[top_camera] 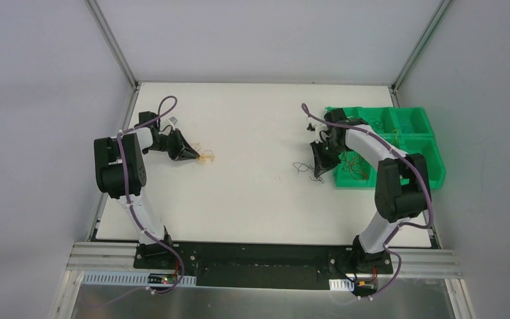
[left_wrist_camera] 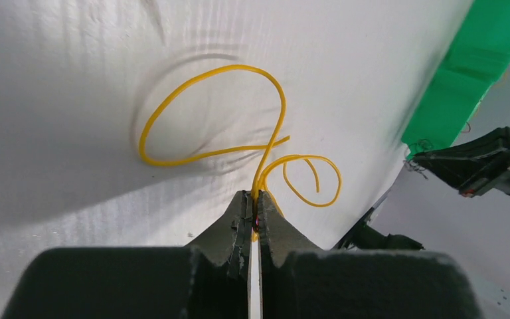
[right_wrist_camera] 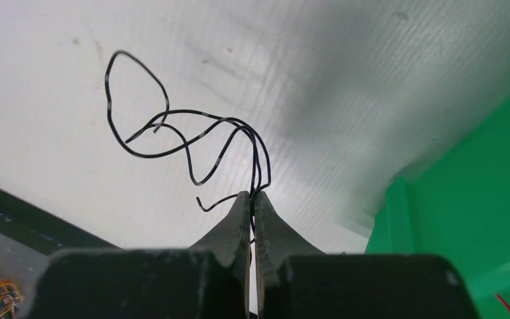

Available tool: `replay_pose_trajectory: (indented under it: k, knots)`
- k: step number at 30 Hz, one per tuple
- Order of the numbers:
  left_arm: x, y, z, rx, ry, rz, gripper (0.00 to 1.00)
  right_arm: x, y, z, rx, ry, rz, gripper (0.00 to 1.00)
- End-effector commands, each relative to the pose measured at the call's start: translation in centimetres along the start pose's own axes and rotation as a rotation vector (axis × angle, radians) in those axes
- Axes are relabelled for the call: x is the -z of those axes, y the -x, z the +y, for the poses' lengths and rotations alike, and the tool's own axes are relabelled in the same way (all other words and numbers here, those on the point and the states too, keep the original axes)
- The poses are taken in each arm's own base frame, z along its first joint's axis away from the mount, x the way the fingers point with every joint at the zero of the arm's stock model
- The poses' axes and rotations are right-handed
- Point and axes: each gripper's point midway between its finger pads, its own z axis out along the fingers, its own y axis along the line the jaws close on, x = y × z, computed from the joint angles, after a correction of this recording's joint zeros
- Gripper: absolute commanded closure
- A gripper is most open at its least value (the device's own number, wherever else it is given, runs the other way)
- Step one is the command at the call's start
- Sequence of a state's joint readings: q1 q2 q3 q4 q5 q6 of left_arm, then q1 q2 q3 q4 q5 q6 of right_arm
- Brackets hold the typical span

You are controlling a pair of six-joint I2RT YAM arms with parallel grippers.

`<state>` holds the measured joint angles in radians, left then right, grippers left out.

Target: Untangle the cables

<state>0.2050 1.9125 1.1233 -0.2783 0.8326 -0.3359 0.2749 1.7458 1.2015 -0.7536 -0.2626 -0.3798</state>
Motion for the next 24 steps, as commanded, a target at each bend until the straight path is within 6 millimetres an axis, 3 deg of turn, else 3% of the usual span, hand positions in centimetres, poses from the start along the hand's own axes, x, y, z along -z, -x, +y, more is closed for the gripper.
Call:
replay_pose_trajectory:
  k: [1, 5, 9, 13, 16, 20, 24]
  knots:
    - [1.0, -1.4, -2.9, -0.097, -0.064, 0.03, 1.0, 6.7, 3.0, 2.7, 0.016, 0.141, -0.208, 1.0]
    - [1.0, -2.3, -6.1, -0.222, -0.115, 0.044, 1.0, 12.7, 5.6, 2.3, -0.01, 0.154, -0.391, 1.0]
    - [0.4, -4.3, -9.4, -0.355, -0.15, 0.076, 1.0, 17.9, 5.9, -1.4, -0.141, 0.128, -0.483, 1.0]
    - [-0.6, -6.2, -12.1, -0.452, -0.18, 0.116, 1.0, 21.5, 3.0, -7.5, -0.255, 0.006, -0.507, 1.0]
    - [-1.3, -6.9, -13.3, -0.48, -0.194, 0.138, 1.0, 23.4, 0.1, -13.3, -0.387, -0.13, -0.508, 1.0]
    - [-2.0, -7.4, -14.3, -0.5, -0.207, 0.162, 1.0, 24.4, -4.1, -21.0, -0.55, -0.364, -0.456, 1.0]
    - [-2.2, -7.2, -14.9, -0.504, -0.218, 0.162, 1.0, 24.4, -7.3, -26.5, -0.65, -0.522, -0.391, 1.0]
